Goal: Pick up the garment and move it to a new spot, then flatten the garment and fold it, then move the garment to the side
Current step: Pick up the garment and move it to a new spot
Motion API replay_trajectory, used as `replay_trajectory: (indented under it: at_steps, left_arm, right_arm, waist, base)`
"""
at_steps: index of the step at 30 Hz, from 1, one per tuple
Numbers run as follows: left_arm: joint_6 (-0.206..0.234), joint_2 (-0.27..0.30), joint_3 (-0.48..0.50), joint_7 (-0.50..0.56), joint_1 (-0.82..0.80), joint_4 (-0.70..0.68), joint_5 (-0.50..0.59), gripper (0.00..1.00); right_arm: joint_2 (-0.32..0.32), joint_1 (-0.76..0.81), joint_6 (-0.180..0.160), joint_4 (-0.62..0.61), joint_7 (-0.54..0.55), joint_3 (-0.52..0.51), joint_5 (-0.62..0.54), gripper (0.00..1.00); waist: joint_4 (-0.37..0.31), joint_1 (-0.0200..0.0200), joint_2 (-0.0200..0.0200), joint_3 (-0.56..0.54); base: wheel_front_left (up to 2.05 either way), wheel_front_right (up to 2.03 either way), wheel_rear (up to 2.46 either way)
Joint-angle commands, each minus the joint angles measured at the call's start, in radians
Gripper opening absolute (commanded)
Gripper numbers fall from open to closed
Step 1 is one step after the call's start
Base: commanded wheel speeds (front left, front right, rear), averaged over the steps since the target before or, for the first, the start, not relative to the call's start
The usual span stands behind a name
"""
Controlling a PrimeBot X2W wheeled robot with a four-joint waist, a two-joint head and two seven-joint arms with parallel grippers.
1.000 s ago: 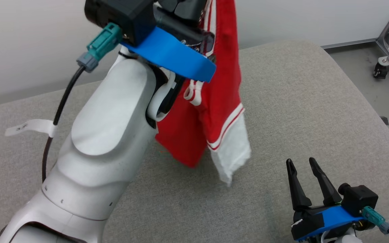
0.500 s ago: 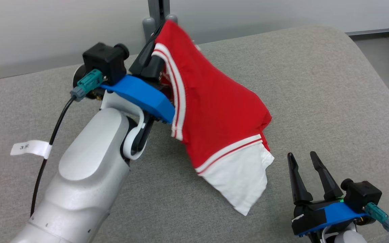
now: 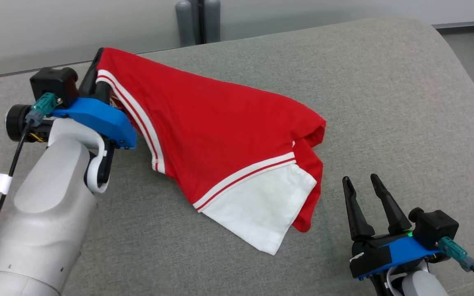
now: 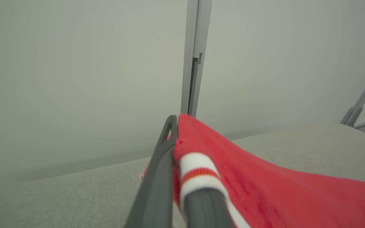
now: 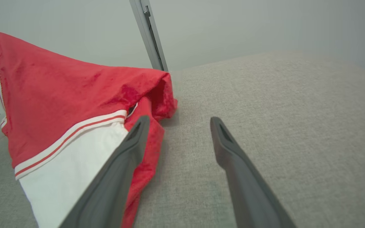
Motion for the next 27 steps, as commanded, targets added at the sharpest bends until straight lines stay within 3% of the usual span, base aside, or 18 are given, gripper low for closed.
replay_trajectory:
  at_steps: [1,2,3,9,15,24,27]
  left_arm:
    - [0.009,0.008,0.004,-0.009,-0.021,0.030,0.007,0.21]
    - [0.007,0.011,0.003,-0.009,-0.023,0.048,0.009,0.82]
    - [0.002,0.013,0.002,-0.002,-0.024,0.072,0.006,1.00]
    - [-0.039,-0.027,-0.001,0.019,0.019,0.177,-0.033,1.00]
    - [-0.057,-0.074,-0.022,0.013,0.109,0.226,-0.048,1.00]
    - [-0.055,-0.151,-0.042,-0.018,0.271,0.110,-0.056,1.00]
    - [-0.065,-0.177,-0.071,0.014,0.323,0.056,-0.066,1.00]
  right_arm:
    - [-0.003,-0.008,0.000,0.004,-0.004,0.002,0.001,1.00]
    - [-0.003,-0.008,0.000,0.005,-0.004,0.003,0.001,1.00]
    - [-0.003,-0.009,0.000,0.006,-0.004,0.005,0.002,1.00]
    - [-0.003,-0.004,0.000,0.017,-0.004,-0.009,0.001,1.00]
    - [-0.003,0.024,0.000,0.014,-0.004,-0.028,-0.016,1.00]
    - [-0.003,0.052,0.000,0.012,-0.004,-0.038,-0.017,1.00]
    - [-0.003,0.056,0.000,0.011,-0.004,-0.035,-0.013,1.00]
  waist:
    - [-0.012,0.0000,0.0000,0.001]
    - [-0.017,0.0000,0.0000,0.001]
    - [-0.023,0.0000,0.0000,0.001]
    - [-0.024,0.0000,0.0000,-0.018]
    - [0.022,0.0000,0.0000,-0.058]
    - [0.089,0.0000,0.0000,-0.103]
    - [0.094,0.0000,0.0000,-0.109]
  base:
    - [0.00,0.00,0.00]
    - [0.00,0.00,0.00]
    - [0.00,0.00,0.00]
    - [0.00,0.00,0.00]
    - [0.00,0.00,0.00]
    - [0.00,0.00,0.00]
    - [0.00,0.00,0.00]
